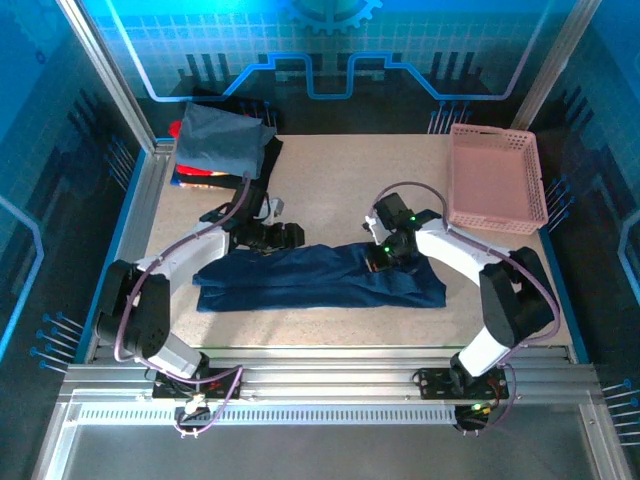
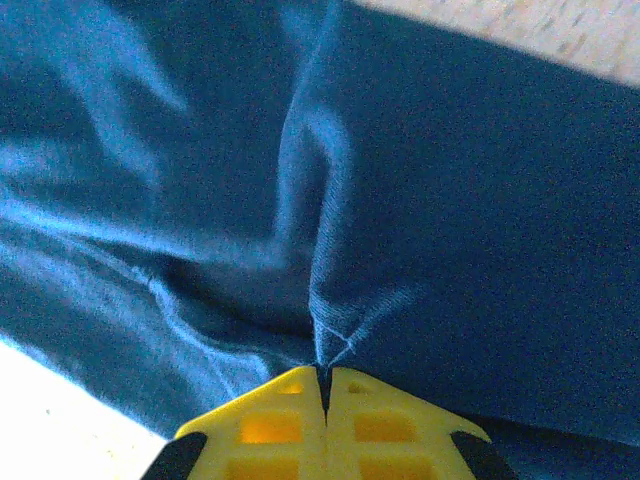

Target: Fold and stack the t-shirts

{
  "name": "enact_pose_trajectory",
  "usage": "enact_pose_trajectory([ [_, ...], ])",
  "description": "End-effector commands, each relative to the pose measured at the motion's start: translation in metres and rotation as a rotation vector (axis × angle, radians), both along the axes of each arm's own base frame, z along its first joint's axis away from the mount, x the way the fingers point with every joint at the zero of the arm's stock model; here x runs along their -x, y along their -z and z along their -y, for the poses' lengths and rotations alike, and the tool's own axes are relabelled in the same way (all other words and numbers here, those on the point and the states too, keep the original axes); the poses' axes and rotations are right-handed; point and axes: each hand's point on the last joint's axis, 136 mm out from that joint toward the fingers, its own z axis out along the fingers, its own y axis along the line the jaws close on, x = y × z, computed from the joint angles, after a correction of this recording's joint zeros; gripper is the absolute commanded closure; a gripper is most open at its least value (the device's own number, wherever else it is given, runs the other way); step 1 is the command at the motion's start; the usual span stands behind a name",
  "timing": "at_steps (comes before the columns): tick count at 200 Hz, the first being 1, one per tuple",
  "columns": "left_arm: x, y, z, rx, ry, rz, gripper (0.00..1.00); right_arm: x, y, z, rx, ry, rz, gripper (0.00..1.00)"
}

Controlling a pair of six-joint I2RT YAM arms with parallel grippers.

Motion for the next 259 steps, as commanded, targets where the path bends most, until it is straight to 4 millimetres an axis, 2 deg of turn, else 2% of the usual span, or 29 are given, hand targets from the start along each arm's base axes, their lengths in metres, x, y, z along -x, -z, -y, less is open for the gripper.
enact_pose_trajectory([
  [1, 0.001, 0.014, 0.008, 0.002, 0.009, -0.023, 0.27, 0.027, 0.004, -0.007, -0.012, -0.003, -0.065, 0.93],
  [34, -0.003, 0.024, 0.024, 0.002, 0.028, -0.051, 0.27, 0.044, 0.007, -0.011, -0.002, -0.013, -0.086, 0.87],
  [57, -0.008, 0.027, 0.044, 0.014, 0.056, -0.054, 0.27, 0.037, 0.001, -0.006, -0.011, 0.024, -0.051, 0.79],
  [67, -0.011, 0.027, 0.054, 0.017, 0.073, -0.055, 0.27, 0.029, -0.002, -0.003, -0.019, 0.047, -0.041, 0.73],
  [83, -0.017, 0.03, 0.072, 0.013, 0.106, -0.062, 0.28, 0.011, -0.006, 0.012, 0.004, 0.118, -0.031, 0.67],
  [93, -0.021, 0.033, 0.082, 0.014, 0.124, -0.07, 0.28, -0.002, -0.008, 0.025, 0.015, 0.176, -0.021, 0.57],
  [116, -0.032, 0.039, 0.095, 0.014, 0.118, -0.089, 0.28, -0.022, -0.022, 0.05, 0.027, 0.27, -0.022, 0.55],
  [135, -0.036, 0.039, 0.1, 0.026, 0.102, -0.1, 0.29, -0.02, -0.035, 0.07, 0.048, 0.323, -0.03, 0.51],
  [160, -0.03, 0.032, 0.115, 0.048, 0.124, -0.095, 0.29, -0.001, -0.041, 0.087, 0.022, 0.389, -0.07, 0.46],
  [178, -0.021, 0.025, 0.129, 0.073, 0.159, -0.095, 0.29, 0.011, -0.031, 0.091, 0.04, 0.353, -0.084, 0.41],
  [191, -0.013, 0.024, 0.138, 0.092, 0.185, -0.091, 0.29, 0.011, -0.022, 0.092, 0.061, 0.32, -0.088, 0.38],
  [223, -0.001, 0.042, 0.147, 0.096, 0.208, -0.124, 0.29, -0.007, 0.005, 0.095, 0.128, 0.267, -0.097, 0.36],
  [248, 0.002, 0.056, 0.139, 0.06, 0.192, -0.132, 0.29, -0.026, 0.025, 0.101, 0.19, 0.287, -0.109, 0.39],
  [256, 0.002, 0.059, 0.137, 0.049, 0.191, -0.13, 0.29, -0.033, 0.031, 0.105, 0.224, 0.31, -0.113, 0.46],
  [259, 0.002, 0.061, 0.136, 0.043, 0.19, -0.132, 0.29, -0.039, 0.032, 0.108, 0.24, 0.326, -0.11, 0.51],
])
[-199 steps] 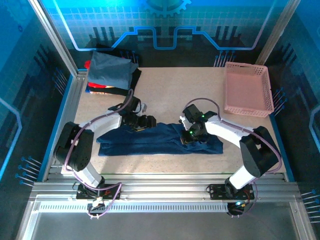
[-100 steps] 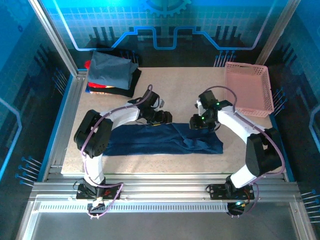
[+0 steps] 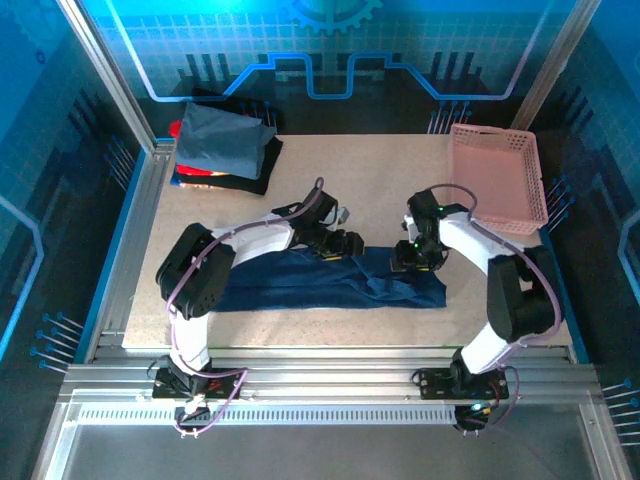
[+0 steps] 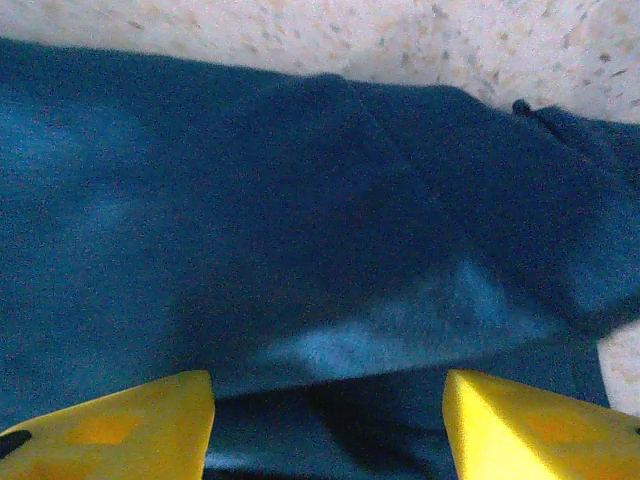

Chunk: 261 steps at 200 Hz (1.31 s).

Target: Fold and stack the t-shirts

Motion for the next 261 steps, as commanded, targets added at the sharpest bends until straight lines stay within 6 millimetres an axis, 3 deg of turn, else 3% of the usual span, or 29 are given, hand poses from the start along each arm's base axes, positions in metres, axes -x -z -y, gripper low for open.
enact_pose_trajectory([
  [1, 0.006, 0.026, -0.011, -0.044, -0.021, -0.043, 0.29, -0.034, 0.011, 0.012, 0.095, 0.027, 0.03, 0.51],
  [8, 0.007, 0.029, -0.014, -0.064, -0.019, -0.042, 0.29, -0.044, 0.014, 0.015, 0.115, 0.058, 0.032, 0.69],
  [17, 0.009, 0.034, -0.02, -0.099, -0.021, -0.04, 0.29, -0.056, 0.011, 0.017, 0.122, 0.103, 0.045, 0.82],
  [24, 0.009, 0.038, -0.025, -0.123, -0.021, -0.04, 0.29, -0.065, 0.008, 0.015, 0.102, 0.125, 0.059, 0.87],
  [63, 0.021, 0.052, -0.047, -0.229, -0.001, -0.032, 0.29, -0.098, -0.016, 0.002, 0.044, 0.141, 0.121, 0.88],
  [107, 0.026, 0.065, -0.068, -0.299, -0.028, -0.038, 0.29, -0.124, -0.011, 0.011, 0.037, 0.182, 0.123, 0.89],
  [125, 0.027, 0.069, -0.07, -0.314, -0.021, -0.042, 0.29, -0.137, -0.005, 0.013, 0.019, 0.205, 0.115, 0.81],
  [147, 0.031, 0.072, -0.071, -0.318, -0.014, -0.051, 0.29, -0.147, 0.004, 0.015, -0.012, 0.233, 0.096, 0.54],
  [161, 0.03, 0.067, -0.069, -0.301, -0.011, -0.046, 0.29, -0.153, -0.01, 0.009, -0.065, 0.228, 0.136, 0.47],
  [185, 0.028, 0.045, -0.06, -0.241, -0.005, -0.023, 0.28, -0.144, -0.057, -0.017, -0.194, 0.15, 0.241, 0.4],
  [198, 0.026, 0.033, -0.053, -0.193, -0.003, -0.015, 0.28, -0.124, -0.084, -0.043, -0.258, 0.01, 0.289, 0.39],
  [211, 0.025, 0.027, -0.048, -0.167, -0.005, -0.019, 0.28, -0.098, -0.096, -0.065, -0.27, -0.129, 0.296, 0.39],
  [235, 0.022, 0.028, -0.047, -0.153, -0.027, -0.037, 0.28, -0.053, -0.085, -0.093, -0.242, -0.325, 0.244, 0.41],
  [261, 0.014, 0.033, -0.051, -0.117, -0.087, -0.078, 0.28, -0.029, -0.063, -0.112, -0.229, -0.421, 0.205, 0.41],
])
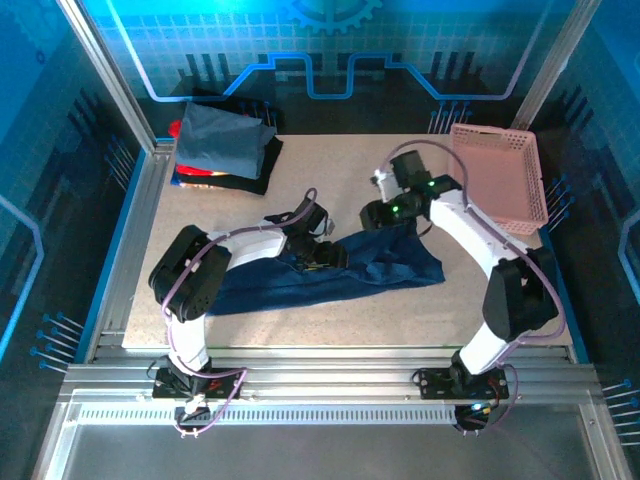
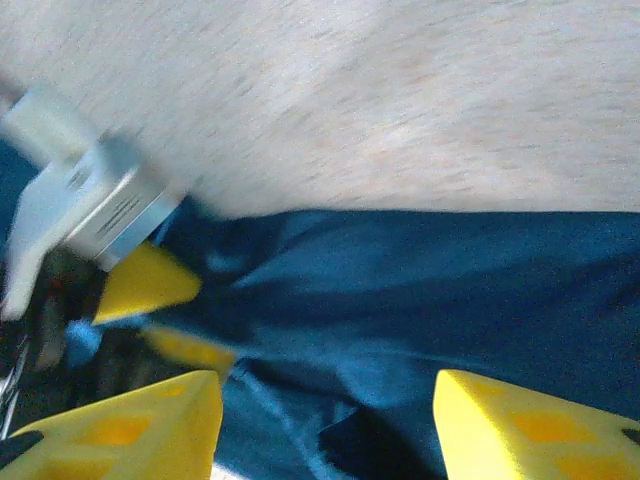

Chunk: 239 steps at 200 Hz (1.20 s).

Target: Fold and stack the t-shirts

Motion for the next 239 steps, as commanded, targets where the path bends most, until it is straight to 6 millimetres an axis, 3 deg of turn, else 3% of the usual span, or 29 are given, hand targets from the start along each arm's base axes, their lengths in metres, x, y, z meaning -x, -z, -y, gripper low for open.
enact_pose_trajectory([
  [1, -0.001, -0.001, -0.006, 0.042, -0.061, -0.059, 0.28, 0.035, 0.044, -0.008, 0.068, -0.137, -0.105, 0.41],
  [63, -0.005, 0.002, -0.014, 0.034, -0.072, -0.055, 0.29, 0.041, 0.081, -0.012, 0.204, -0.206, -0.104, 0.42],
  [128, 0.0, 0.007, -0.022, 0.025, -0.083, -0.065, 0.28, 0.051, 0.089, -0.005, 0.253, -0.232, -0.119, 0.48],
  [181, -0.001, 0.012, -0.029, 0.014, -0.096, -0.072, 0.29, 0.062, 0.093, 0.003, 0.296, -0.234, -0.133, 0.74],
  [199, -0.001, 0.012, -0.031, 0.008, -0.096, -0.069, 0.29, 0.066, 0.093, 0.003, 0.304, -0.231, -0.134, 0.88],
  [239, 0.0, 0.015, -0.035, -0.005, -0.098, -0.073, 0.29, 0.082, 0.077, 0.002, 0.286, -0.212, -0.128, 0.93],
])
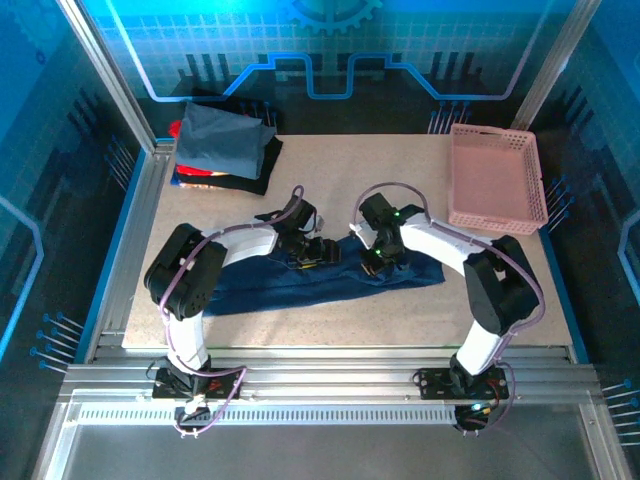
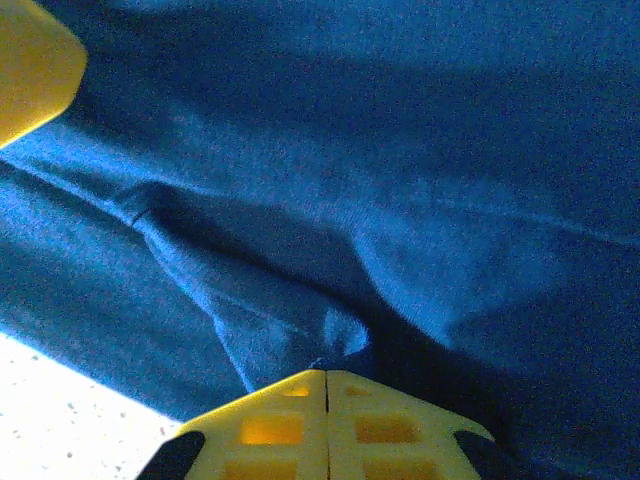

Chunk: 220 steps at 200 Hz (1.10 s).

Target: Fold and stack the t-shirts

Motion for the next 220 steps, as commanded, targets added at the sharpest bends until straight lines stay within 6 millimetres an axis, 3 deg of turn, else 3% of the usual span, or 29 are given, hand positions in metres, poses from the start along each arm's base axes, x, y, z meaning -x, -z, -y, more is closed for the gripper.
enact_pose_trajectory([
  [1, 0.01, 0.011, -0.017, -0.045, -0.025, -0.047, 0.29, 0.019, -0.016, -0.001, -0.007, 0.005, -0.001, 0.93],
  [71, 0.001, 0.013, -0.014, -0.052, -0.026, -0.048, 0.29, 0.074, -0.007, -0.004, -0.014, 0.099, -0.181, 0.88],
  [95, -0.006, 0.005, -0.009, -0.053, -0.02, -0.035, 0.29, 0.084, -0.007, -0.001, 0.006, 0.134, -0.217, 0.72],
  [121, -0.016, -0.011, 0.005, -0.055, 0.013, 0.005, 0.29, 0.074, -0.033, -0.006, -0.103, 0.198, -0.167, 0.65],
  [137, -0.02, -0.02, 0.018, -0.052, 0.043, 0.022, 0.29, 0.054, -0.048, -0.003, -0.17, 0.274, -0.119, 0.61],
  [152, -0.02, -0.028, 0.035, -0.031, 0.073, 0.034, 0.29, 0.033, -0.05, 0.01, -0.145, 0.366, -0.107, 0.63],
  [192, -0.017, -0.037, 0.072, 0.035, 0.108, 0.03, 0.29, 0.017, -0.011, 0.064, 0.023, 0.625, -0.178, 0.69],
  [220, -0.014, -0.026, 0.075, 0.037, 0.1, -0.001, 0.29, 0.025, 0.016, 0.091, 0.071, 0.702, -0.245, 0.73],
])
